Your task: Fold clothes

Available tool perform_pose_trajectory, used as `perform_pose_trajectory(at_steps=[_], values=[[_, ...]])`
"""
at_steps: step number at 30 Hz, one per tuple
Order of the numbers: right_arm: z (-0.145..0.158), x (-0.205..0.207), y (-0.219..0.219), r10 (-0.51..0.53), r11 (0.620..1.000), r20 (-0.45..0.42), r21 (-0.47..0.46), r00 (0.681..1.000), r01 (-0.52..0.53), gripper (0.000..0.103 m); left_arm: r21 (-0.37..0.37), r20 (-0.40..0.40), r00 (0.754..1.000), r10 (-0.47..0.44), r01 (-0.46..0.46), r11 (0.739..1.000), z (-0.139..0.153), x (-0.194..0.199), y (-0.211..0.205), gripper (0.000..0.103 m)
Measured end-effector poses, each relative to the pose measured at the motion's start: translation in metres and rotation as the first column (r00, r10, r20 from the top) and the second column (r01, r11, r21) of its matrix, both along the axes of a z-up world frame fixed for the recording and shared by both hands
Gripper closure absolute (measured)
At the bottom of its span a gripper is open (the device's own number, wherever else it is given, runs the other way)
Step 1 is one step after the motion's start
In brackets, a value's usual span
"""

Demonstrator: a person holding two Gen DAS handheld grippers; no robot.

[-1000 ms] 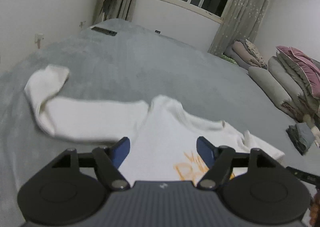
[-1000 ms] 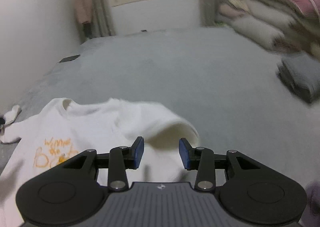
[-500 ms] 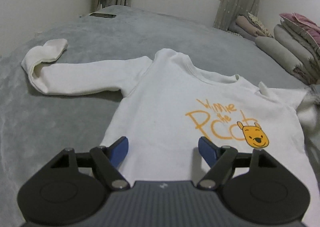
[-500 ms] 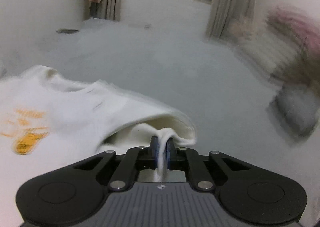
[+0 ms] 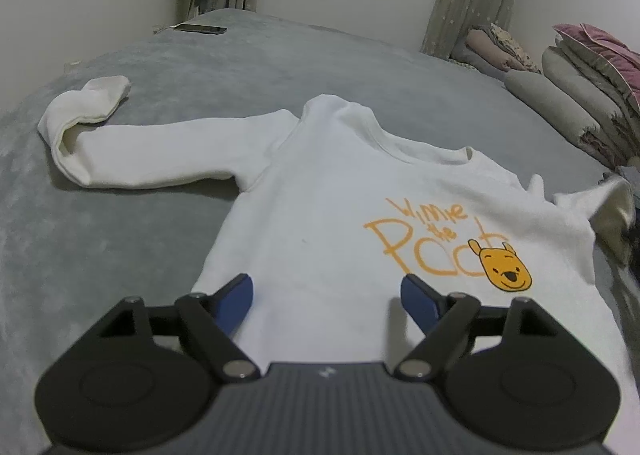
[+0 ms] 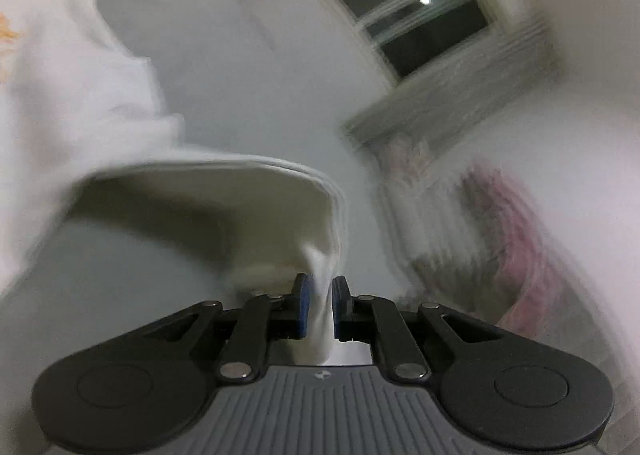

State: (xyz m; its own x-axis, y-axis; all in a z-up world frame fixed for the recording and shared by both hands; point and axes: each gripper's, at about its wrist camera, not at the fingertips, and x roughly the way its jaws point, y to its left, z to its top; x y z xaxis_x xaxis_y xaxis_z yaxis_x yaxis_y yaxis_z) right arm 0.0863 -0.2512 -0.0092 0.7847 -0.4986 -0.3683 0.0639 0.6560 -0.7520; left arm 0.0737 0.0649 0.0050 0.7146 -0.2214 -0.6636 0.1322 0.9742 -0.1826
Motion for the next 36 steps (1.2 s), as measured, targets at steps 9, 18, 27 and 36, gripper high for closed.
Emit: perform_pose_trajectory(at_steps=[9, 18, 27, 36], values=[[0.037, -0.029, -0.069, -0.177, 0.63, -0.004, 0.768, 0.984, 0.116, 0.069, -0.009, -0.003, 1.0, 0.0, 0.0, 1.0, 0.0, 0.0, 0.0, 0.023], [0.028, -0.039, -0.143, -0.334, -0.019, -0.042, 0.999, 0.942, 0.038, 0.056, -0.006, -0.002, 1.0, 0.005, -0.005, 1.0, -0.001, 0.002, -0.001, 0.023], [-0.003, -0.009, -0.168, -0.524, -0.414, -0.223, 0.91, 0.822, -0.017, 0.038, -0.019, -0.004, 1.0, 0.011, -0.011, 1.0, -0.001, 0.004, 0.001, 0.023], [-0.014, -0.018, -0.183, -0.652, -0.527, -0.242, 0.826, 0.719, -0.2, 0.038, -0.032, -0.007, 1.0, 0.015, -0.015, 0.999, -0.001, 0.005, 0.003, 0.023]])
